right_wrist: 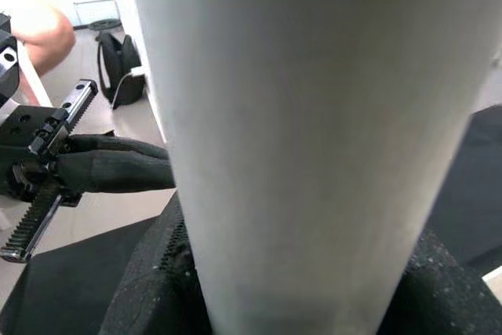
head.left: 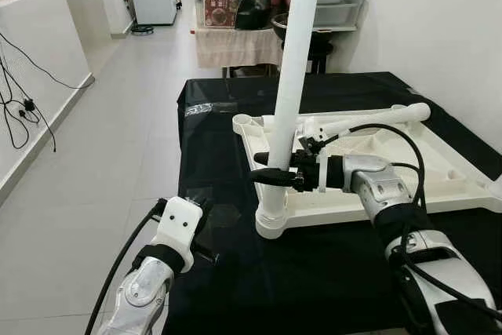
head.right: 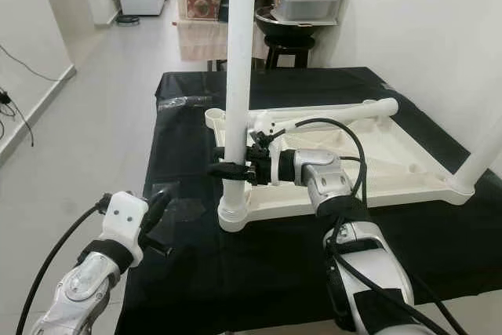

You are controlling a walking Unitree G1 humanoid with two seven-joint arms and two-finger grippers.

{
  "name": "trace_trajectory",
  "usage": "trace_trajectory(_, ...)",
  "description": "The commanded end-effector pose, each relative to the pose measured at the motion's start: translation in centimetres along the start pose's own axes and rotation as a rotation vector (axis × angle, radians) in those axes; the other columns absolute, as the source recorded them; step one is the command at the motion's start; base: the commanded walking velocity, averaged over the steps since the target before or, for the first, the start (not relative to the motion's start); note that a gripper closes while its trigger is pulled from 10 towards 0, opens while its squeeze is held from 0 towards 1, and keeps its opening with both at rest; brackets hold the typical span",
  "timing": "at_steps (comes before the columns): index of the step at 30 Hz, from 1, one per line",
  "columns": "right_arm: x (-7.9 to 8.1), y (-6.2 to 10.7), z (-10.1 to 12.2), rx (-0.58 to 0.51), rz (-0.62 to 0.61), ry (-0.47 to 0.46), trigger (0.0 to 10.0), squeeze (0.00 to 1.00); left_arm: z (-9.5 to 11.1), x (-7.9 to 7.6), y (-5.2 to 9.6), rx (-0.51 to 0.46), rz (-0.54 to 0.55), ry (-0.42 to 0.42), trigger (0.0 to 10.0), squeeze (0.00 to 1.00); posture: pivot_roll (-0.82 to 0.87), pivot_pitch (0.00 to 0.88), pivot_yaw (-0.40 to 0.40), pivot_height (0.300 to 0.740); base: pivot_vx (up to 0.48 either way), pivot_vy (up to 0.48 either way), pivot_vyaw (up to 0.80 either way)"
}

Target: Building children table

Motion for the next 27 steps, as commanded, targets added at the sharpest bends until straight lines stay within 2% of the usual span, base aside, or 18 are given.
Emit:
trace_trajectory(1, 0.1, 0.6, -0.9, 0.003, -0.057, 0.002, 0.0, 0.00, -0.2, -0.1, 0.1, 0.010, -0.002, 0.001, 10.0, 0.00, -0.02, 0.000, -0.050, 0.740, 0.000, 0.000, 0.00)
trace_trajectory(3, 0.5, 0.5, -1.2, -0.007, -0.102, 0.004, 0.0, 0.00, -0.2, 0.0, 0.1, 0.010, -0.001, 0.002, 10.0, 0.00, -0.02, 0.000, -0.051, 0.740, 0.000, 0.000, 0.00)
trace_trajectory(5, 1.2, -0.1, -1.7, -0.028, -0.215, 0.005, 0.0, 0.00, -0.2, 0.1, 0.2, 0.011, -0.001, 0.002, 10.0, 0.00, -0.02, 0.000, -0.054, 0.740, 0.000, 0.000, 0.00)
trace_trajectory(6, 1.5, -1.4, -2.6, -0.129, -0.519, -0.130, 0.0, 0.00, -0.2, 0.3, 0.2, 0.011, 0.000, 0.001, 10.0, 0.00, -0.03, 0.000, -0.049, 0.740, 0.000, 0.000, 0.00)
trace_trajectory(7, 1.7, -1.3, -3.6, -0.173, -0.758, -0.258, 0.0, 0.00, -0.2, 0.4, 0.3, 0.011, 0.000, 0.000, 10.0, 0.00, -0.03, 0.000, -0.049, 0.740, 0.000, 0.000, 0.00)
trace_trajectory(9, 5.5, -4.0, -5.4, -0.007, -0.748, -0.154, 0.0, 0.00, -0.1, 0.5, 0.2, 0.011, 0.001, -0.004, 10.0, 0.00, -0.03, 0.000, -0.045, 0.740, 0.000, 0.000, 0.00)
trace_trajectory(10, 5.5, -4.0, -5.4, -0.007, -0.748, -0.154, 0.0, 0.00, -0.1, 0.5, 0.2, 0.011, 0.001, -0.004, 10.0, 0.00, -0.03, 0.000, -0.045, 0.740, 0.000, 0.000, 0.00)
trace_trajectory(11, 6.6, -4.9, -5.7, 0.044, -0.669, -0.090, 0.0, 0.00, -0.1, 0.6, 0.2, 0.011, 0.001, -0.005, 10.0, 0.00, -0.03, 0.000, -0.045, 0.740, 0.000, 0.000, 0.00)
trace_trajectory(12, 5.4, -4.7, -5.3, 0.010, -0.657, -0.103, 0.0, 0.00, -0.2, 0.6, 0.1, 0.011, 0.002, -0.005, 10.0, 0.00, -0.04, 0.000, -0.034, 0.740, 0.000, 0.000, 0.00)
trace_trajectory(13, 5.4, -4.7, -5.3, 0.010, -0.657, -0.103, 0.0, 0.00, -0.2, 0.6, 0.1, 0.011, 0.002, -0.005, 10.0, 0.00, -0.04, 0.000, -0.034, 0.740, 0.000, 0.000, 0.00)
trace_trajectory(14, 4.2, -4.1, -5.1, -0.029, -0.681, -0.132, 0.0, 0.00, -0.2, 0.6, 0.0, 0.011, 0.000, -0.003, 10.0, 0.00, -0.02, 0.000, -0.056, 0.740, 0.000, 0.000, 0.00)
trace_trajectory(15, 3.9, -4.1, -4.9, -0.047, -0.673, -0.143, 0.0, 0.00, -0.3, 0.6, -0.1, 0.012, 0.001, -0.014, 10.0, 0.00, -0.02, 0.000, -0.048, 0.740, 0.000, 0.000, 0.00)
trace_trajectory(19, 3.9, -4.1, -4.6, -0.062, -0.672, -0.147, 0.0, 0.00, -0.3, 0.7, -0.1, 0.014, 0.005, -0.025, 10.0, 0.00, -0.03, 0.000, -0.042, 0.740, 0.000, 0.000, 0.00)
trace_trajectory(23, 4.2, -3.5, -4.3, -0.054, -0.732, -0.169, 0.0, 0.00, -0.3, 0.8, -0.1, 0.013, 0.022, -0.033, 10.0, 0.00, -0.03, 0.000, -0.043, 0.740, 0.000, 0.000, 0.00)
trace_trajectory(24, 4.3, -3.6, -4.0, -0.065, -0.693, -0.171, 10.0, 0.94, -0.3, 0.7, -0.2, 0.014, 0.016, -0.030, 10.0, 0.00, -0.03, 0.000, -0.037, 0.740, 0.000, 0.000, 0.00)
trace_trajectory(25, 4.3, -3.6, -4.0, -0.065, -0.693, -0.171, 10.0, 0.94, -0.3, 0.7, -0.2, 0.014, 0.016, -0.030, 10.0, 0.00, -0.03, 0.000, -0.037, 0.740, 0.000, 0.000, 0.00)
trace_trajectory(26, 4.7, -3.8, -3.6, -0.071, -0.659, -0.165, 10.0, 1.00, -0.3, 0.6, -0.2, 0.015, 0.010, -0.026, 10.0, 0.00, -0.03, 0.000, -0.036, 0.740, 0.000, 0.000, 0.00)
trace_trajectory(27, 5.0, -4.0, -3.1, -0.088, -0.604, -0.154, 10.0, 1.00, -0.4, 0.5, -0.3, 0.016, 0.006, -0.024, 10.0, 0.00, -0.03, 0.000, -0.036, 0.740, 0.000, 0.000, 0.00)
Point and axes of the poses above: a point about 5 cm out from each wrist's last joint towards the gripper, its own y axis pointing back from the gripper into the wrist, its own z axis along the axis of the wrist's last joint, x = y × z, the point moved 3 cm from there along -y, pointing out of the wrist towards the gripper, and after that the axes turned 3 degrees about -y, right-handed, at the moved point
